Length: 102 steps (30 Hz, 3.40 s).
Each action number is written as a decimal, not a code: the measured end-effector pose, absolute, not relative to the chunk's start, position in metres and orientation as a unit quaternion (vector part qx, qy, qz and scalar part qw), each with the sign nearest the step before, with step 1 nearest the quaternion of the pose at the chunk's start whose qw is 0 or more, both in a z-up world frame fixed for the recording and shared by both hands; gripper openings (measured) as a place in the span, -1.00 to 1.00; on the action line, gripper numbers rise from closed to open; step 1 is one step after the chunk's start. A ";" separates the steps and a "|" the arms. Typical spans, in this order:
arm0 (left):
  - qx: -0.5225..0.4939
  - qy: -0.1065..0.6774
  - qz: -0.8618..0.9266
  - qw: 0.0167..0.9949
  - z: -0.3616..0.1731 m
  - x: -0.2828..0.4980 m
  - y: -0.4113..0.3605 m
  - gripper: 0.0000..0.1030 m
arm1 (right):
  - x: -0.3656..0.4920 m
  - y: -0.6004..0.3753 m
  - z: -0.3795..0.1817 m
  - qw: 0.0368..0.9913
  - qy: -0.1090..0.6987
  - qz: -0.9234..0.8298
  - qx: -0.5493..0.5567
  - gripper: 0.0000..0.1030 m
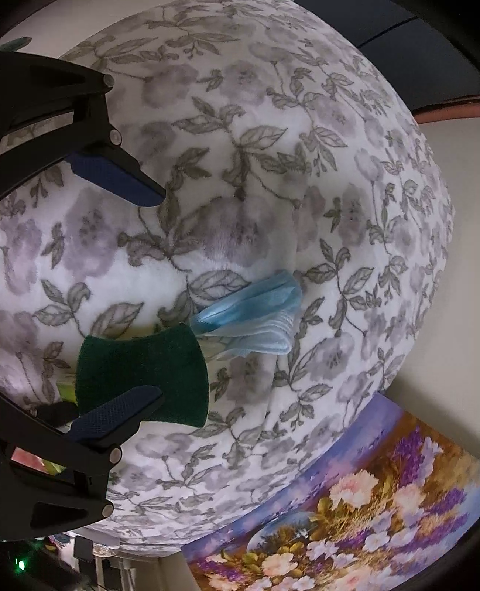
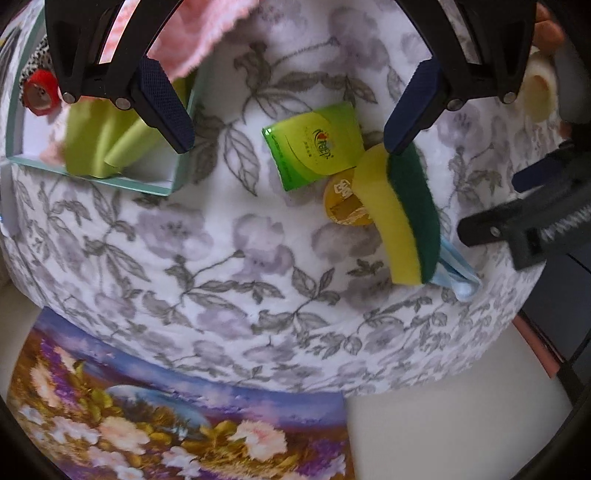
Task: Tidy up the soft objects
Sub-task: 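Move both open tools back toward the sponge and second tissue pack, then grasp the green tissue pack with the right tool while the left tool grasps the yellow-green sponge, then carry the tissue pack and sponge into the tray and release both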
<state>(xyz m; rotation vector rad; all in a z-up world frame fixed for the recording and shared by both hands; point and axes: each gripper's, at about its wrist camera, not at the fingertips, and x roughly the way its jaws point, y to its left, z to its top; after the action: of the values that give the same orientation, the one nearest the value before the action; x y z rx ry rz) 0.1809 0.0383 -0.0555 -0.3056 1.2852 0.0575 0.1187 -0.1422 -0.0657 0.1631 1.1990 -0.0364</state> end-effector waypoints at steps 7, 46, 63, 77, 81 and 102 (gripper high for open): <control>-0.151 0.612 0.036 0.775 -0.067 0.184 0.042 0.90 | 0.124 -0.138 -0.089 0.809 0.584 -0.005 0.072 1.00; -0.167 0.616 0.011 0.770 -0.059 0.177 0.025 0.90 | 0.120 -0.151 -0.084 0.808 0.581 0.020 0.097 0.36; -0.177 0.619 -0.055 0.763 -0.081 0.178 -0.008 0.82 | 0.112 -0.193 -0.054 0.822 0.555 -0.009 0.130 0.37; -0.192 0.617 -0.066 0.760 -0.081 0.173 -0.010 0.30 | 0.109 -0.202 -0.054 0.821 0.553 -0.013 0.140 0.37; -0.185 0.603 -0.062 0.773 -0.064 0.171 -0.009 0.30 | 0.107 -0.204 -0.050 0.822 0.550 -0.015 0.143 0.37; -0.095 0.520 -0.142 0.837 0.041 0.105 -0.075 0.30 | 0.048 -0.275 0.004 0.826 0.520 -0.088 0.200 0.37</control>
<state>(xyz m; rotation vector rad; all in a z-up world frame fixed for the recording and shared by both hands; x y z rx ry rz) 0.1052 -0.0753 0.0409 -0.2005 1.0999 -0.3011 0.0475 -0.2748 0.0043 0.4240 1.1060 -0.1869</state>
